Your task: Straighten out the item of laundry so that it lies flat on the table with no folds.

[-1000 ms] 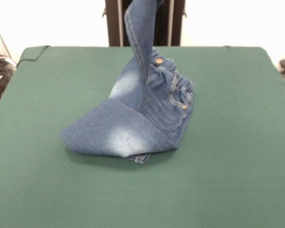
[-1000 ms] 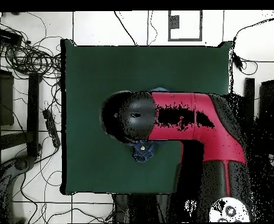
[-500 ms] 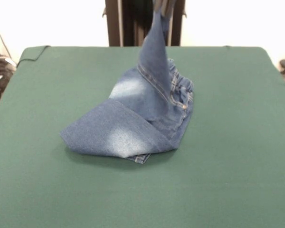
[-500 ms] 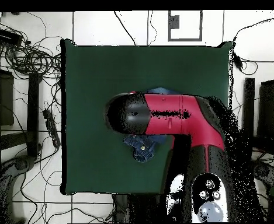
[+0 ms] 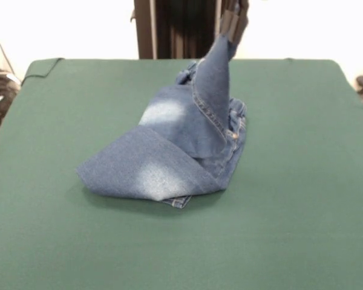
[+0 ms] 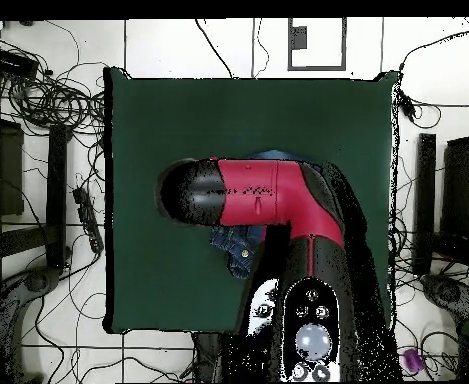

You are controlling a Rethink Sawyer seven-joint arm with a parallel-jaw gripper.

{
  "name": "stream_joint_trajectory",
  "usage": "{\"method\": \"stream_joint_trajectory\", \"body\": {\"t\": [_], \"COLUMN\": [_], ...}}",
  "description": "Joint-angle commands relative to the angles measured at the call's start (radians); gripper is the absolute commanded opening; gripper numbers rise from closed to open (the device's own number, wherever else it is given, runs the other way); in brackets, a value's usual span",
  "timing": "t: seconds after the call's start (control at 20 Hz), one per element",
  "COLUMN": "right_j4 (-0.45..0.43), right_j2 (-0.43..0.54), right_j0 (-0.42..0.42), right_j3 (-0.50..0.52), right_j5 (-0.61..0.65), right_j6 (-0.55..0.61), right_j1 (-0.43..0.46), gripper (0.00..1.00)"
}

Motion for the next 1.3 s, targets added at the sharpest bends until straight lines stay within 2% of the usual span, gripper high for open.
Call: {"method": "stream_joint_trajectory", "body": {"t": [0.05,0.3,0.6,0.8,0.95,1.3], "right_j4": [0.046,0.002,-0.035,-0.052,-0.053,-0.057], "right_j2": [-0.019,0.045,0.136,0.182,0.227,0.282], "right_j0": [-0.08,-0.272,-0.464,-0.551,-0.608,-0.655], "right_j3": [0.118,0.206,0.247,0.255,0.28,0.324], "right_j5": [0.115,0.154,0.152,0.099,-0.012,-0.198], "right_j6": [-0.041,-0.431,-0.725,-0.839,-0.895,-0.888], "right_j1": [-0.135,-0.265,-0.328,-0.315,-0.276,-0.215], "gripper": [0.0,0.0,0.0,0.0,0.0,0.0]}}
